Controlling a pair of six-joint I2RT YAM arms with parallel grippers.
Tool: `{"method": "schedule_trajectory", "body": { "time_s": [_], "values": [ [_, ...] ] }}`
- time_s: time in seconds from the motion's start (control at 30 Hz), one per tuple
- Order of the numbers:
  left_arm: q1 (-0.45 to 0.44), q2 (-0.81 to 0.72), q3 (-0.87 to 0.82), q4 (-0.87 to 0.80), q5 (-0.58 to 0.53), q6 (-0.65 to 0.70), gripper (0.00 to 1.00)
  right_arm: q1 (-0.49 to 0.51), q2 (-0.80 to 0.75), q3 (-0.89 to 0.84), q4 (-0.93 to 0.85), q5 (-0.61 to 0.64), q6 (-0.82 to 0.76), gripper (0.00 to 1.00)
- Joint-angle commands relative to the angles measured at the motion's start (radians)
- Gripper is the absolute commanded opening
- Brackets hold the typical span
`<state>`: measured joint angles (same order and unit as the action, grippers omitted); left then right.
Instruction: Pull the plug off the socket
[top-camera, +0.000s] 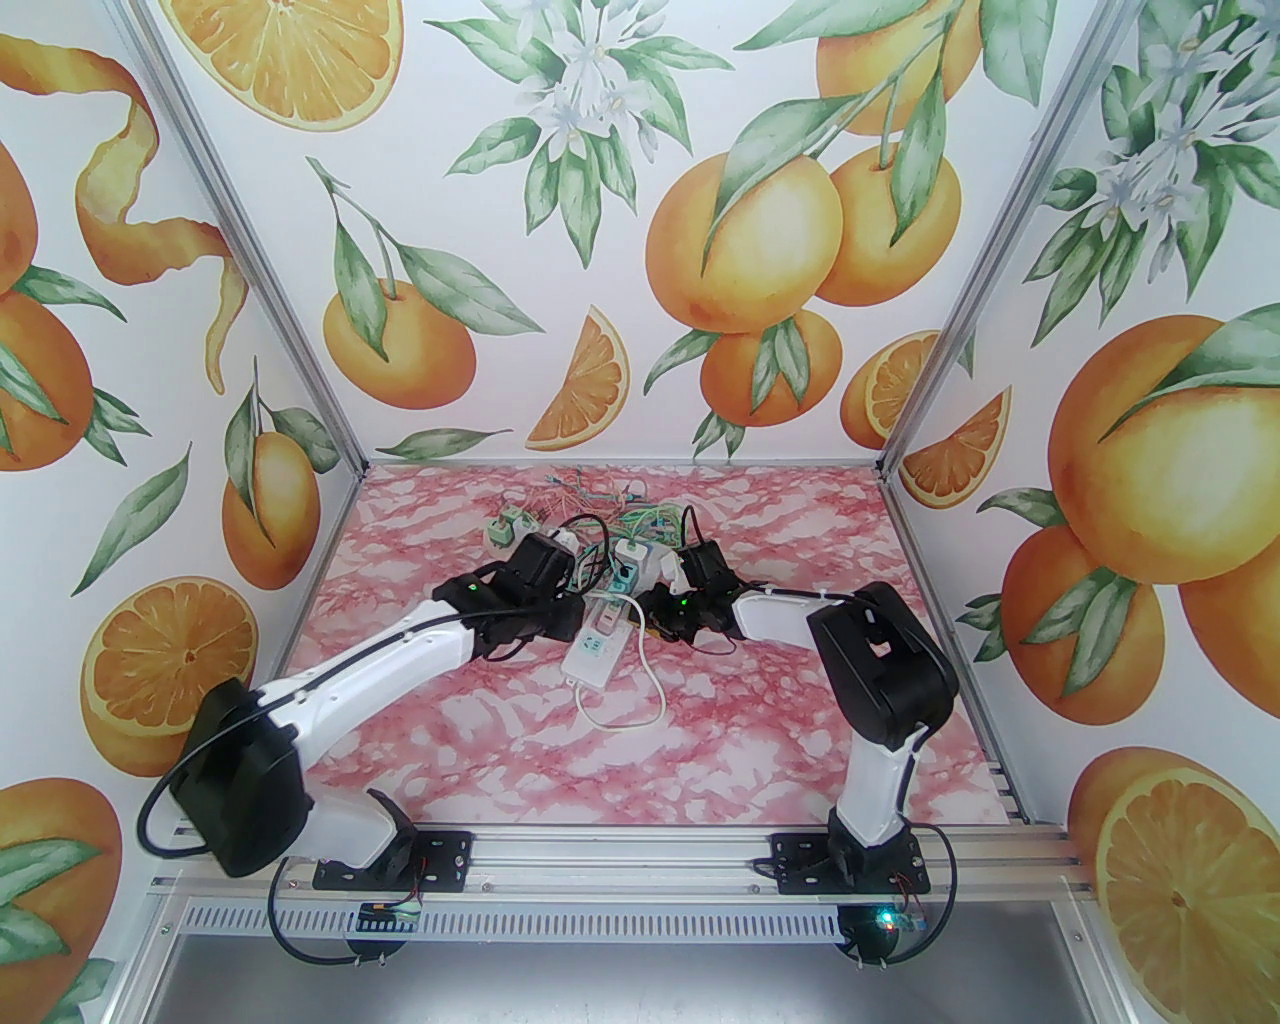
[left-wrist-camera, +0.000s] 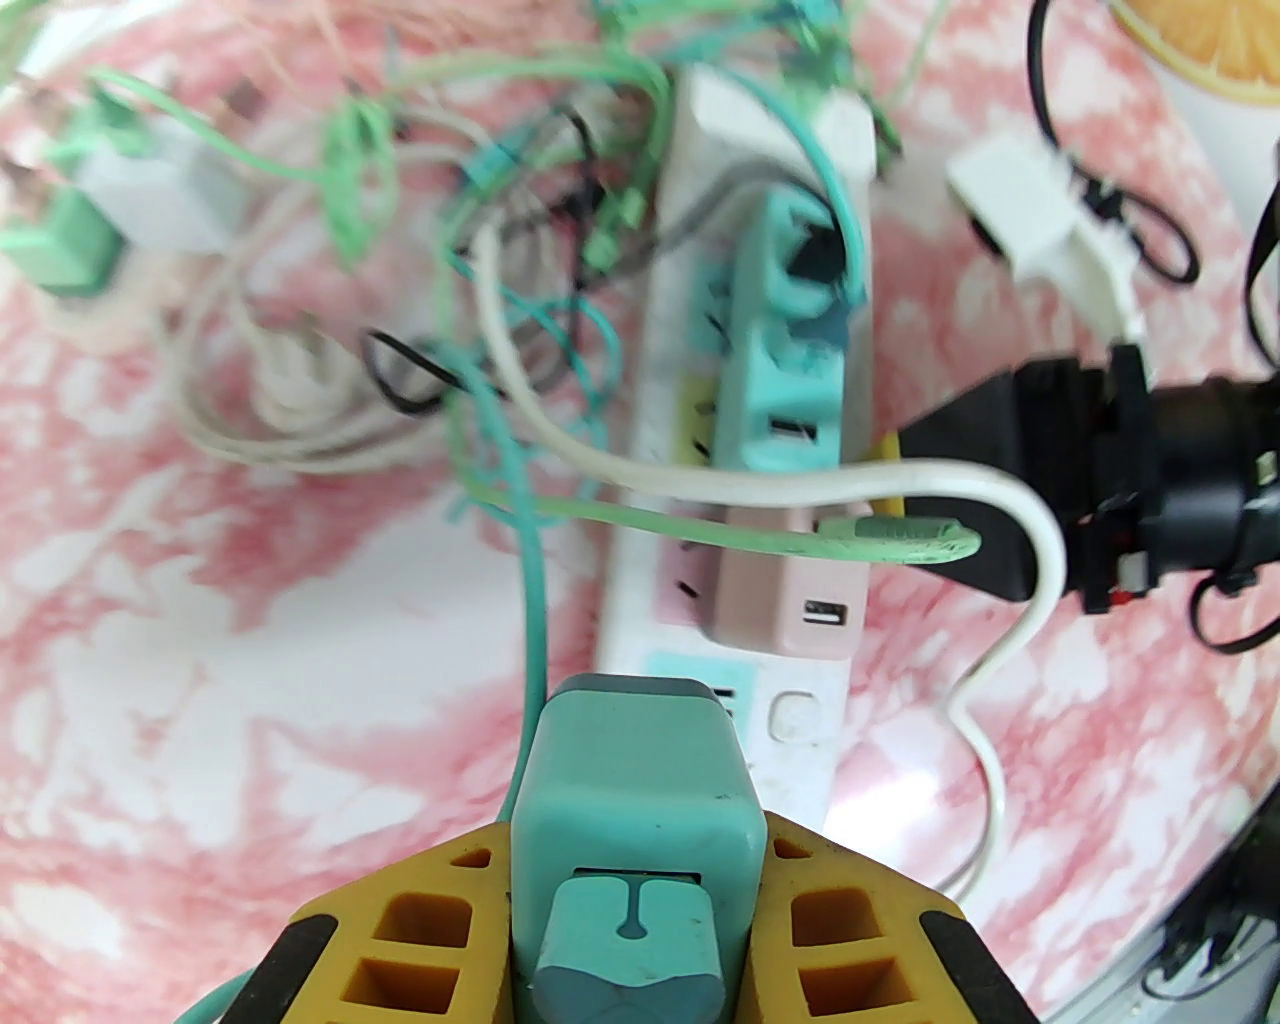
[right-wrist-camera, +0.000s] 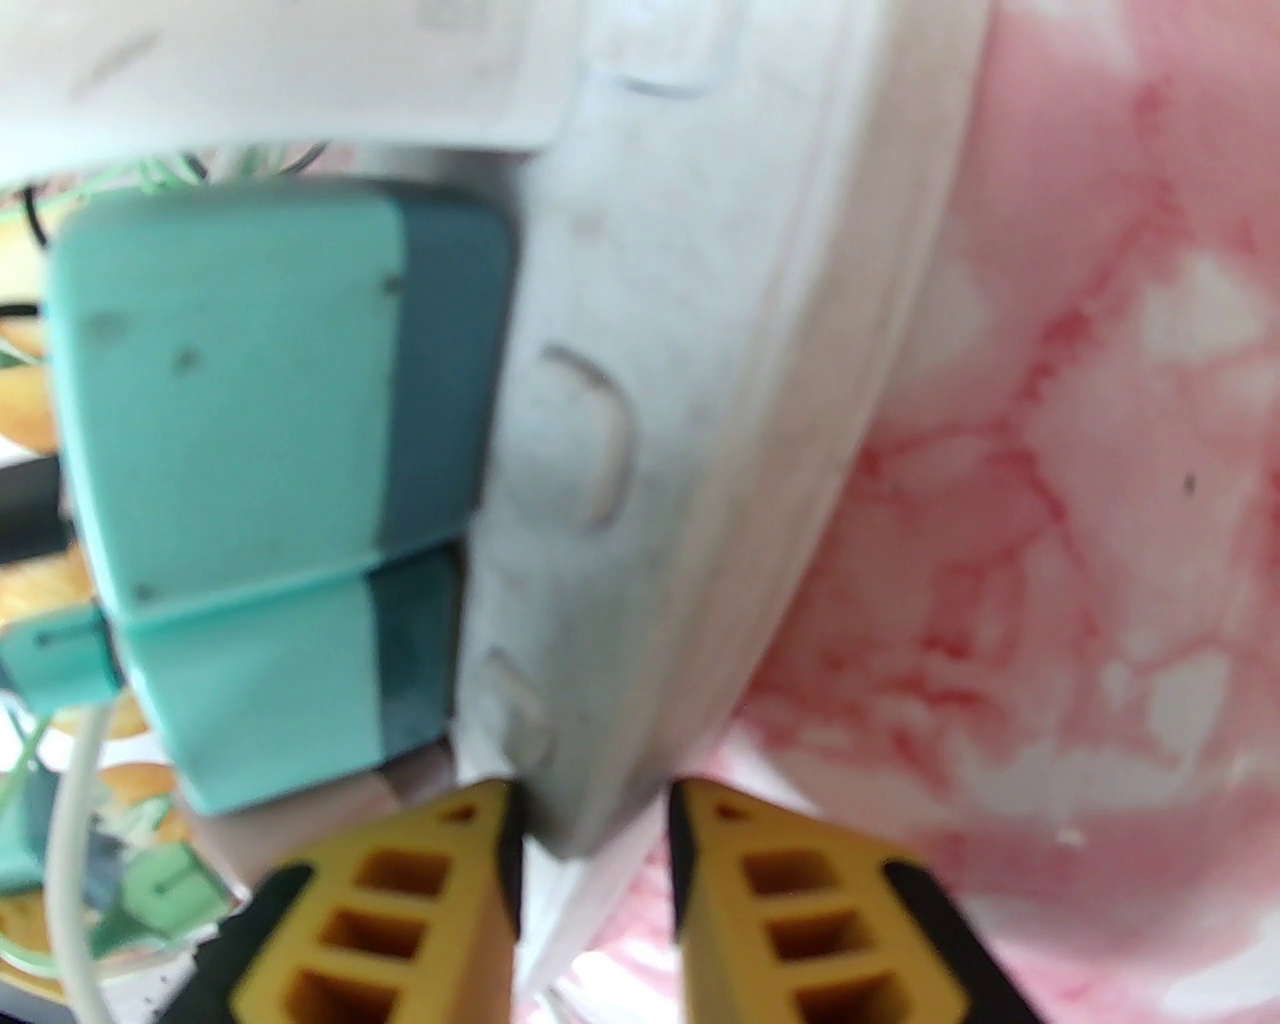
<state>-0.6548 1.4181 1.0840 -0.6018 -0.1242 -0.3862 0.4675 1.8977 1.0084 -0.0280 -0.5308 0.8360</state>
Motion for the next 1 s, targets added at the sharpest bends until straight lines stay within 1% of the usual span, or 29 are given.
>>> {"method": "schedule_trajectory", "body": {
  "time_s": [0.0,0.13,0.23,0.33,0.43,0.5,0.6,0.63,0.8,0.97],
  "values": [
    [0.019,-0.051,-0.019,-0.053,-0.052,0.012,0.12,-0.004,-0.009,0.009,-0.119,0.092,-0.027,0.31],
    [0.063,-0.092,-0.032,-0.084,-0.088,0.021,0.12,-0.015,-0.023,0.016,-0.130,0.092,-0.029,0.32],
    [0.120,-0.133,-0.049,-0.098,-0.100,0.016,0.13,-0.023,-0.036,0.013,-0.133,0.089,-0.035,0.32],
    [0.189,-0.171,-0.078,-0.108,-0.104,0.007,0.14,-0.033,-0.050,0.012,-0.140,0.085,-0.040,0.32],
    [0.278,-0.189,-0.118,-0.119,-0.076,-0.012,0.14,-0.041,-0.071,0.009,-0.144,0.084,-0.047,0.33],
    [0.336,-0.198,-0.156,-0.103,-0.027,-0.021,0.14,-0.045,-0.088,0.008,-0.150,0.084,-0.053,0.34],
    [0.374,-0.217,-0.215,-0.041,0.033,-0.021,0.14,-0.051,-0.115,0.001,-0.153,0.084,-0.061,0.35],
    [0.385,-0.222,-0.233,-0.020,0.080,-0.029,0.14,-0.052,-0.124,-0.001,-0.153,0.084,-0.061,0.35],
    [0.459,-0.207,-0.335,0.094,0.220,-0.121,0.15,-0.064,-0.181,-0.023,-0.157,0.087,-0.069,0.38],
    [0.534,-0.174,-0.425,0.215,0.324,-0.238,0.15,-0.076,-0.242,-0.042,-0.186,0.105,-0.084,0.39]
  ]
}}
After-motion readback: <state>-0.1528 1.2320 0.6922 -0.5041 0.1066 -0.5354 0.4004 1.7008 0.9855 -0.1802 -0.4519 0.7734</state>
